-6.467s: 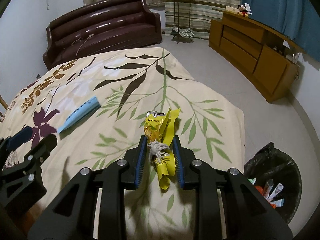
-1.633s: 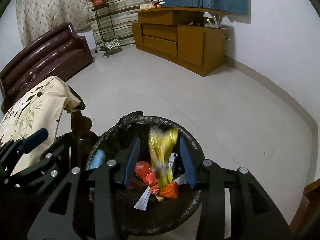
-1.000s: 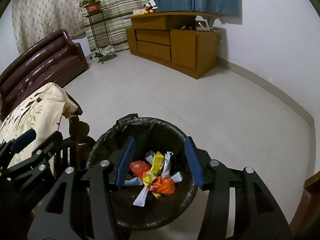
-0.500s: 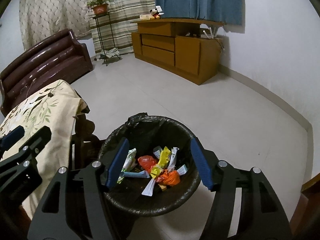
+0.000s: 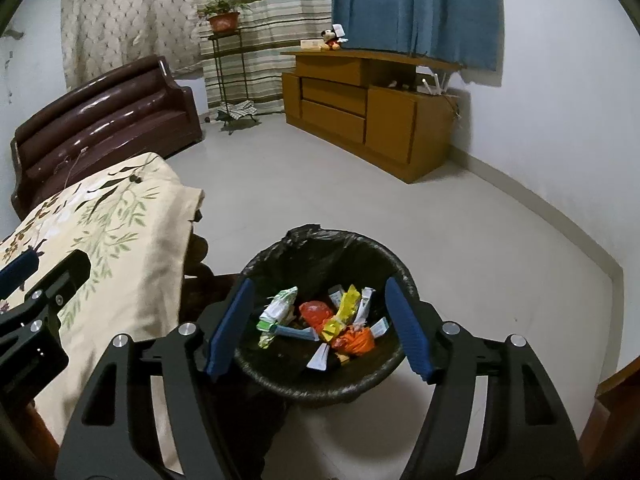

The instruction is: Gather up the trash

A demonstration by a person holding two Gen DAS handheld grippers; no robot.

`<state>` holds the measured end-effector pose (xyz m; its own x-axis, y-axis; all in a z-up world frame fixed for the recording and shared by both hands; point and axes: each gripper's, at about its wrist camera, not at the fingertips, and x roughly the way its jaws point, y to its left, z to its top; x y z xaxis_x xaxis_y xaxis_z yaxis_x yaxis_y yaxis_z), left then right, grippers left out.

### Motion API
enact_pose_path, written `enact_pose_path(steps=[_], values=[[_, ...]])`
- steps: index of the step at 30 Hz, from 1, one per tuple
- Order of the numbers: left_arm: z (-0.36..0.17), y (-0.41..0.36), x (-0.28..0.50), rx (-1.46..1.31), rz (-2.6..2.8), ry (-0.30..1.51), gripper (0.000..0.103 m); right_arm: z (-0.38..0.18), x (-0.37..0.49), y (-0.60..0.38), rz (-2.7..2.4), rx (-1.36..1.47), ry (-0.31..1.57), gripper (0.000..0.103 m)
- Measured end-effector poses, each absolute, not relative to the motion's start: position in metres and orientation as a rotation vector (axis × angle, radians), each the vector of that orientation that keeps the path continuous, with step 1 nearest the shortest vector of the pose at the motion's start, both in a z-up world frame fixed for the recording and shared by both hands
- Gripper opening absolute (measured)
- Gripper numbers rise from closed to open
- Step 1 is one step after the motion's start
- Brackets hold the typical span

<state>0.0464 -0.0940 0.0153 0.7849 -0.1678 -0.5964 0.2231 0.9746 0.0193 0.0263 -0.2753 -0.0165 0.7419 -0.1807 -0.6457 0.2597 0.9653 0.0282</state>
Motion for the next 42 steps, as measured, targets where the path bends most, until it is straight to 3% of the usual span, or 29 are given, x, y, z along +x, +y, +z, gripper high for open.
enact_pose_path(steps=[11, 42], values=[[0.024, -0.071, 0.021, 0.082, -0.218, 0.605, 0.083, -0.001, -0.001, -0.259, -0.247, 0.116, 0.657, 0.073], [0.027, -0.062, 0.018, 0.067, -0.222, 0.597, 0.083, 0.003, -0.008, -0.250, -0.253, 0.098, 0.641, 0.073]])
